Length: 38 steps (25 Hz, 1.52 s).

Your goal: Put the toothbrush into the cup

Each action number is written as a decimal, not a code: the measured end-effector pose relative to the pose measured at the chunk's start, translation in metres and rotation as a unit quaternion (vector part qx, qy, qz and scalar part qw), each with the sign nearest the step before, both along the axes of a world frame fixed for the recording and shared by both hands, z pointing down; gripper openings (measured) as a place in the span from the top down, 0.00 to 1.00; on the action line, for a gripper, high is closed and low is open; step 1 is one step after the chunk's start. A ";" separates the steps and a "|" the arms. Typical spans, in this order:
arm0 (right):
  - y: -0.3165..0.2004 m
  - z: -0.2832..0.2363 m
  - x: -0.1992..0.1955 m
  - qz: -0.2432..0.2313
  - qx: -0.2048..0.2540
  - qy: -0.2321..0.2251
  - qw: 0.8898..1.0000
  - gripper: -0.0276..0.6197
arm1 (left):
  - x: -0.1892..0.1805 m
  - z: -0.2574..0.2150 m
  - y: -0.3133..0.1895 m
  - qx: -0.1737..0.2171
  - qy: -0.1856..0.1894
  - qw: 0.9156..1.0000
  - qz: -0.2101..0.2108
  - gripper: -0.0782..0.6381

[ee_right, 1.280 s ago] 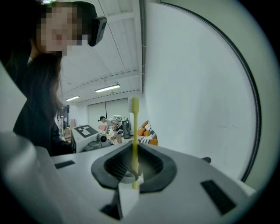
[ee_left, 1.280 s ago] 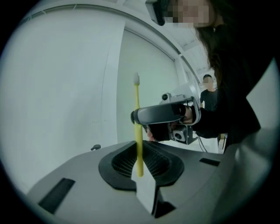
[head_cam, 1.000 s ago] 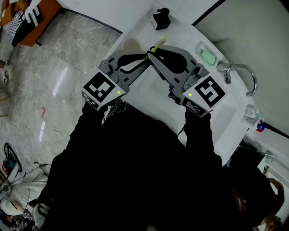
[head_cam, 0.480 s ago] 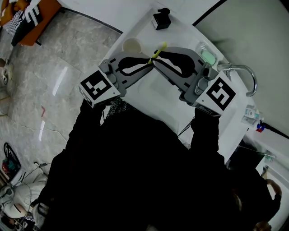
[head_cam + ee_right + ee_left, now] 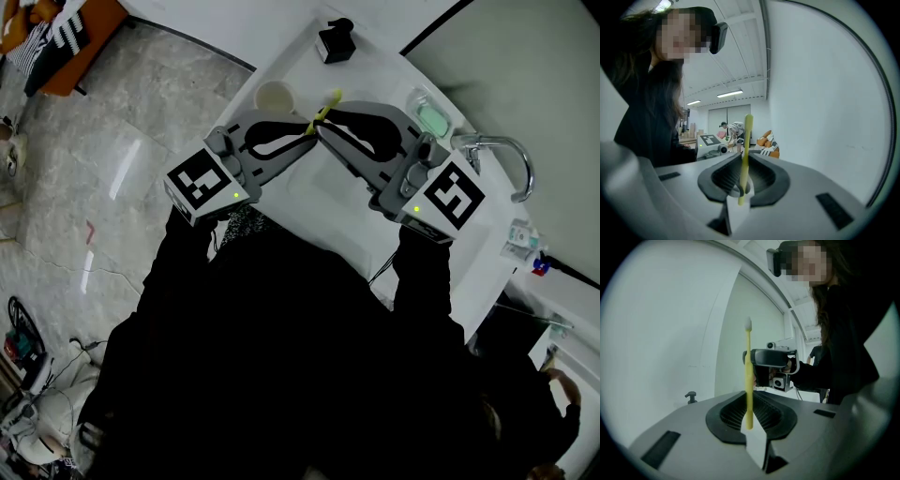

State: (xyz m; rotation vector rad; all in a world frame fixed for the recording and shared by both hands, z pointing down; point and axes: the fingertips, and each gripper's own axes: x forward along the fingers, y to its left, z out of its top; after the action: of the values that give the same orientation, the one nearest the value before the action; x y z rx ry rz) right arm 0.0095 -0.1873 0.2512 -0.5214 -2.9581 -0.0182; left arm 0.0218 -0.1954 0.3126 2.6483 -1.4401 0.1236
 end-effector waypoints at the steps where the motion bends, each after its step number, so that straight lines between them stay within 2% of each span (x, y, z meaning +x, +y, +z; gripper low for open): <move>1: 0.000 0.001 -0.001 0.003 -0.002 0.002 1.000 0.88 | -0.001 0.000 0.000 0.001 -0.001 1.000 -0.005 0.83; 4: -0.001 0.001 -0.003 0.012 -0.012 0.003 1.000 0.88 | -0.003 0.001 0.000 0.004 -0.004 1.000 -0.015 0.83; 7: 0.001 -0.007 -0.006 0.017 -0.034 -0.014 0.999 0.88 | -0.005 -0.002 0.003 0.016 -0.007 1.000 -0.025 0.82; 10: -0.005 -0.006 -0.010 0.027 -0.027 -0.012 0.999 0.88 | -0.013 -0.004 0.004 0.023 -0.006 0.999 -0.037 0.76; 15: -0.022 -0.010 -0.022 0.048 -0.044 -0.024 0.998 0.88 | -0.036 0.000 0.006 0.019 -0.005 0.998 -0.061 0.76; 19: -0.025 -0.017 -0.021 0.065 -0.037 -0.034 0.997 0.88 | -0.046 -0.005 0.020 0.023 -0.014 0.996 -0.088 0.76; 23: -0.037 -0.004 -0.031 0.090 -0.025 -0.017 0.996 0.88 | -0.060 -0.009 0.025 0.031 -0.020 0.994 -0.106 0.76; 28: -0.045 0.019 -0.048 0.116 -0.042 0.004 0.992 0.88 | -0.078 -0.011 0.033 0.036 -0.015 0.991 -0.128 0.77; 32: -0.048 0.037 -0.062 0.127 -0.051 0.019 0.990 0.88 | -0.093 -0.008 0.039 0.034 -0.011 0.990 -0.138 0.84; 38: -0.048 0.061 -0.072 0.140 -0.053 0.041 0.988 0.88 | -0.097 -0.006 0.045 0.033 -0.015 0.989 -0.143 0.88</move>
State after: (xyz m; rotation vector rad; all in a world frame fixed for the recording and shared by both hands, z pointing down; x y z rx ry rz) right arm -0.0625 -0.2355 0.3125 -0.1103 -2.9332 0.1853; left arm -0.0757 -0.1507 0.3061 2.4638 -1.8430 0.0894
